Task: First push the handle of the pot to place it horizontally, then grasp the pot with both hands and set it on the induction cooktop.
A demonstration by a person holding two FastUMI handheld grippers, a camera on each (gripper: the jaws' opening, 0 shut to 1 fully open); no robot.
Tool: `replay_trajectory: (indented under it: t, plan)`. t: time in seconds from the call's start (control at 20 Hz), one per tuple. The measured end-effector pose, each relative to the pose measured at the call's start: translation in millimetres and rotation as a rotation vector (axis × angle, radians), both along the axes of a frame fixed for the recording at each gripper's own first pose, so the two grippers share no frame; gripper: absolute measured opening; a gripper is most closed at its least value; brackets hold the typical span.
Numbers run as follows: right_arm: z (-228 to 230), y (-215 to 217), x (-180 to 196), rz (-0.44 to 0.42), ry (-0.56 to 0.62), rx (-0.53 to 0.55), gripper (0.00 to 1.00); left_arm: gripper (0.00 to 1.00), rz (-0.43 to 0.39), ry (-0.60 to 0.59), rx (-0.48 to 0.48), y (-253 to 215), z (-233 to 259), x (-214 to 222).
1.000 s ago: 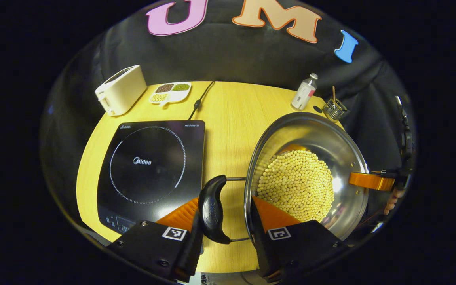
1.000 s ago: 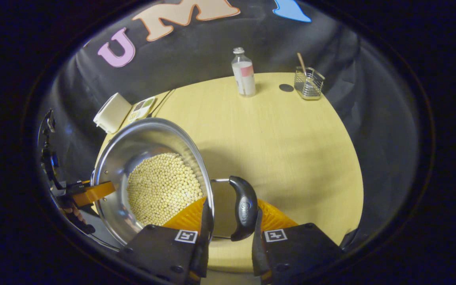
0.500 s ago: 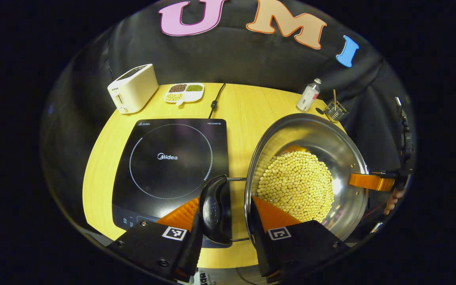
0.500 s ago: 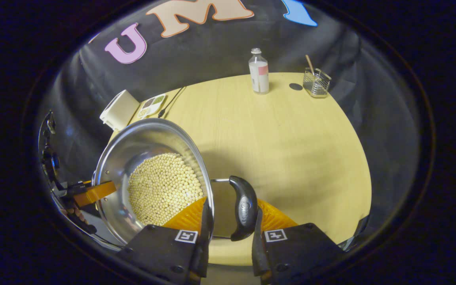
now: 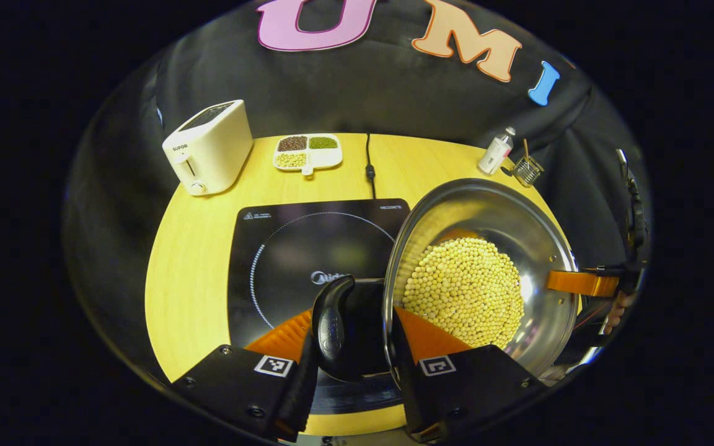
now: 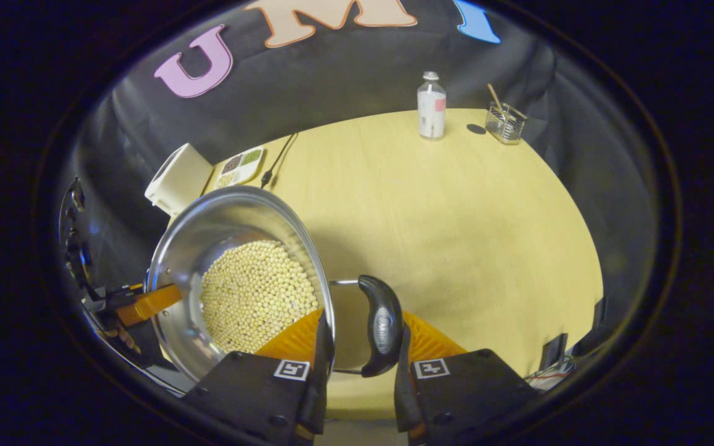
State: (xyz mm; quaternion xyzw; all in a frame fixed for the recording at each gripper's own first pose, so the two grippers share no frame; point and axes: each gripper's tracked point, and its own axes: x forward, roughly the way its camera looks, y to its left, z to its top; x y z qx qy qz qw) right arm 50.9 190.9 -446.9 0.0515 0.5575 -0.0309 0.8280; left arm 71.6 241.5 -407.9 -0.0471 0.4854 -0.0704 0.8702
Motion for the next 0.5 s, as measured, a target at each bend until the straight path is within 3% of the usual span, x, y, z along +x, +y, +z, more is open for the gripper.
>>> replay_trajectory:
  t: [0.1, 0.15, 0.2, 0.35, 0.4, 0.5]
  plan:
    - [-1, 23, 3, -0.005, 0.005, -0.005, 0.46, 0.6, -0.006, -0.004, 0.001, 17, -2, 6]
    - [-6, 32, 6, -0.008, 0.008, -0.003, 0.41, 0.59, -0.007, -0.008, 0.002, 27, -4, 9]
    - [-9, 41, 9, -0.008, 0.016, -0.002, 0.46, 0.6, -0.004, -0.009, 0.004, 37, -7, 13]
    - [-23, 71, 18, 0.003, 0.044, 0.005, 0.46, 0.59, 0.014, 0.008, 0.019, 67, -16, 20]
    - [-28, 80, 23, 0.002, 0.051, 0.012, 0.41, 0.59, 0.017, 0.005, 0.027, 75, -19, 23]
    - [-36, 96, 27, 0.01, 0.066, 0.018, 0.46, 0.59, 0.028, 0.014, 0.036, 93, -23, 26]
